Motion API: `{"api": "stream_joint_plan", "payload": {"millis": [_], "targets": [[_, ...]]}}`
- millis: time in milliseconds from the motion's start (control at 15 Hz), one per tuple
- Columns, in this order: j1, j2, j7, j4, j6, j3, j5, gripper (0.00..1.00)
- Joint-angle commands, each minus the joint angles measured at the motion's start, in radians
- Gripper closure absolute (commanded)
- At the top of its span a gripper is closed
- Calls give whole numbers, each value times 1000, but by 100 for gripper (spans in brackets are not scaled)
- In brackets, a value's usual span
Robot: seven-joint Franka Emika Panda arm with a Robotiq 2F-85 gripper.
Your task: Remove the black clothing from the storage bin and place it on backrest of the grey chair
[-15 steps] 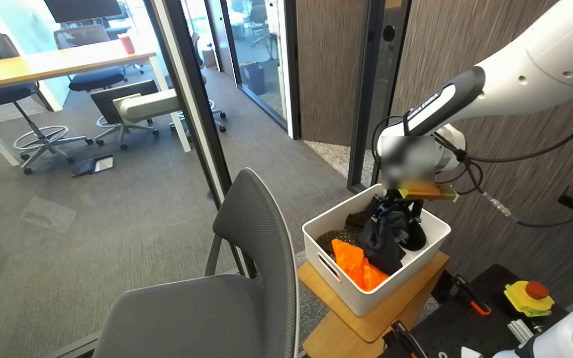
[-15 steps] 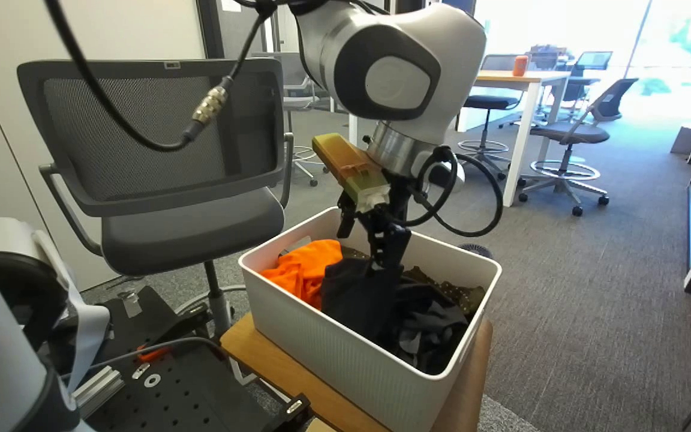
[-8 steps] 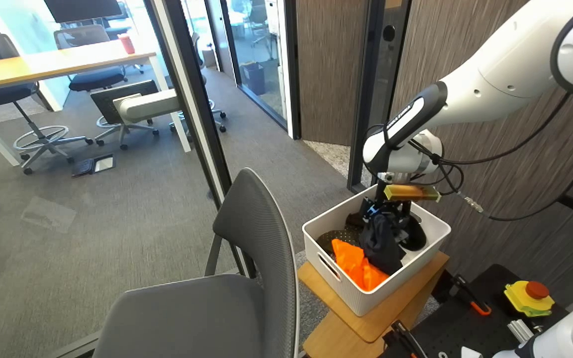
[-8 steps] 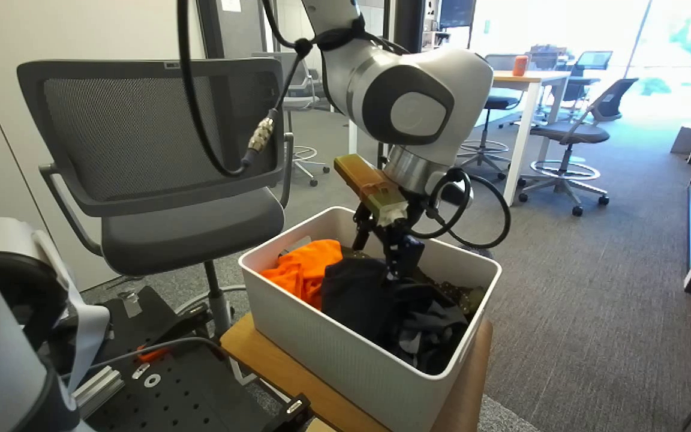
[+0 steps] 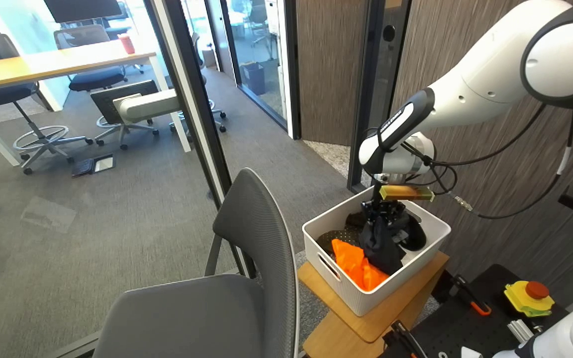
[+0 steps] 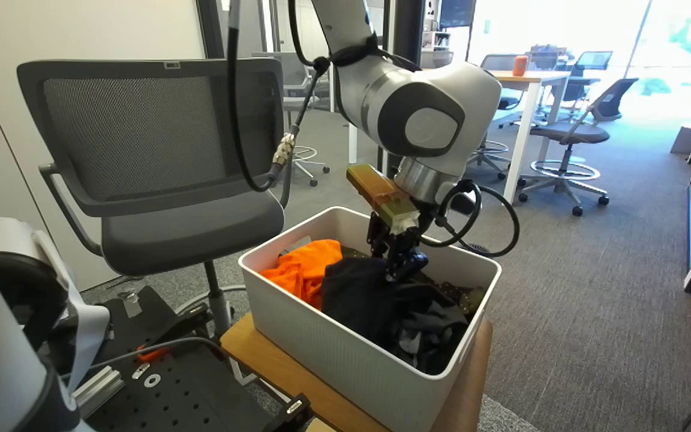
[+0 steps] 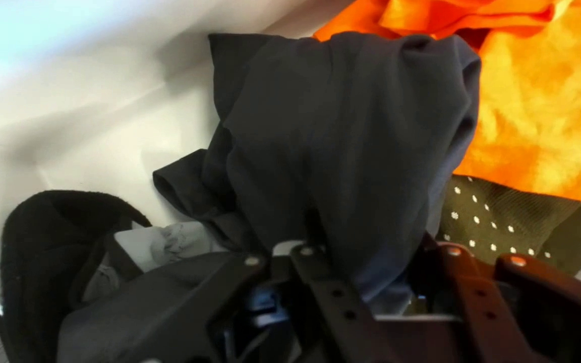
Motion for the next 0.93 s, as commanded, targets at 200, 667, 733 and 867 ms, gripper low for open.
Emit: {"api": "stream_joint_plan", "payload": {"millis": [200,667,733,867], "targets": [[-45,26,12,65,-43,39,6,91],[-36,-157,12,60,-73,56,-10,86],[-24,-205,18,53,-68,58,-24,86],[-2,-287,18,48,-47,63,-65,87]]}}
